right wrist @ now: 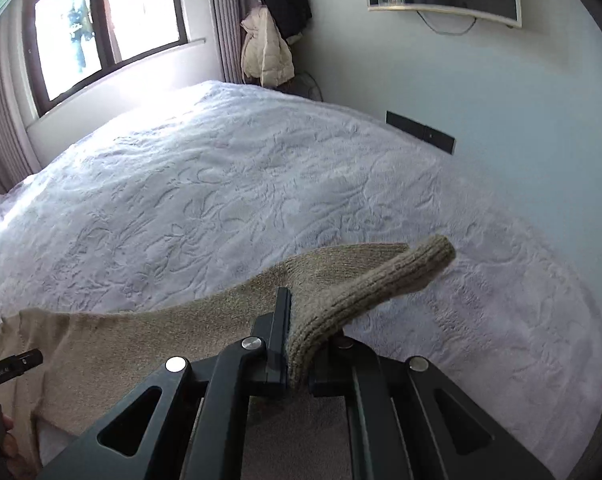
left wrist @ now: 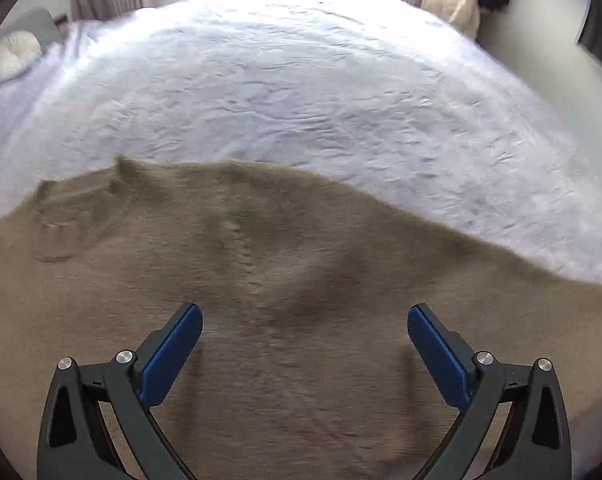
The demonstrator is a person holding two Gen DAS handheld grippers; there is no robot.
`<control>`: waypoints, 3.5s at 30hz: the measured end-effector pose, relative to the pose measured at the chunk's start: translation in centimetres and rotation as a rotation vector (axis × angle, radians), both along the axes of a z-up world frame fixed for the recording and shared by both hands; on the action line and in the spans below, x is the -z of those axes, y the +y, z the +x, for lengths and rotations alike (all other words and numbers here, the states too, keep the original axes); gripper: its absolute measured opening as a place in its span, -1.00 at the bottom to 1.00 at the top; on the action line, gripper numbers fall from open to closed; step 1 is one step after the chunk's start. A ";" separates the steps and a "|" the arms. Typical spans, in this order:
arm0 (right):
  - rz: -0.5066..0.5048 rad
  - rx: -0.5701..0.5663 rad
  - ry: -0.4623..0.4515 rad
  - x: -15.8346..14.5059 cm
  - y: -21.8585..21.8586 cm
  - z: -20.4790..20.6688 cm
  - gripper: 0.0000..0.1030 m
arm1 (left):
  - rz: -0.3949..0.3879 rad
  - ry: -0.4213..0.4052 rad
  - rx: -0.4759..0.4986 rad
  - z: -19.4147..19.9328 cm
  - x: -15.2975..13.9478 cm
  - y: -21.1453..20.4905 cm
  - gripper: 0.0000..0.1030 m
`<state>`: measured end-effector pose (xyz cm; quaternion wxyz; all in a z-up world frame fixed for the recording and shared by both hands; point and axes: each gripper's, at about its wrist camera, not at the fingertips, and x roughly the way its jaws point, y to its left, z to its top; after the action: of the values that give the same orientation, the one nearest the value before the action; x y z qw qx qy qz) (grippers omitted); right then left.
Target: Fold small clothes
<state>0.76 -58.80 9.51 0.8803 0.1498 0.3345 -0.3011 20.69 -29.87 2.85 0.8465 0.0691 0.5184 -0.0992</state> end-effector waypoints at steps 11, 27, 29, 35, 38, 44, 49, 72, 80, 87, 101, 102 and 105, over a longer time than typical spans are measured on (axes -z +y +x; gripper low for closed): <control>-0.252 -0.237 -0.089 -9.0 15.7 5.5 -0.87 | -0.123 -0.010 -0.043 0.6 -3.9 11.8 1.00; -0.346 -0.663 0.054 -1.9 46.4 18.2 -0.88 | -0.203 -0.021 -0.340 1.0 -1.9 36.8 1.00; -0.334 -0.691 0.097 0.4 48.8 19.6 -0.88 | -0.214 -0.018 -0.365 0.8 -1.5 38.8 1.00; -0.268 -0.754 0.177 5.2 54.1 21.5 -0.88 | -0.257 -0.008 -0.435 0.3 -0.6 42.9 1.00; -0.247 -0.758 0.183 5.3 55.1 22.2 -0.88 | -0.268 -0.003 -0.450 0.4 -0.2 43.5 1.00; -0.095 -0.814 0.204 5.6 54.9 22.9 -0.41 | -0.297 -0.007 -0.466 0.1 -0.4 44.1 0.99; -0.037 -0.822 0.100 2.6 51.8 20.3 0.29 | -0.279 -0.033 -0.475 -0.2 -1.9 43.7 0.99; 0.013 -0.596 0.184 5.4 31.6 14.3 0.29 | -0.056 0.005 -0.256 2.3 0.2 29.5 1.00; -0.004 -0.601 0.260 8.1 33.2 20.6 0.32 | -0.021 0.056 -0.203 4.1 1.5 24.9 1.00; 0.039 -0.601 0.224 5.6 32.9 18.7 0.38 | -0.013 -0.021 -0.188 3.1 0.4 24.8 1.00; -0.089 -0.674 0.327 7.9 37.3 10.3 0.56 | -0.066 0.020 -0.210 -2.9 1.3 29.4 1.00; -0.092 -0.674 0.338 7.9 37.4 9.5 0.55 | -0.063 0.014 -0.218 -3.8 1.3 29.9 1.00; -0.066 -0.669 0.324 8.1 37.1 6.7 0.56 | -0.068 -0.003 -0.209 -6.3 1.3 31.3 1.00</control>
<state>7.45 -21.66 1.44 0.8701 -0.0458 0.4900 -0.0272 14.40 1.46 1.50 0.8550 -0.0142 0.5177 -0.0279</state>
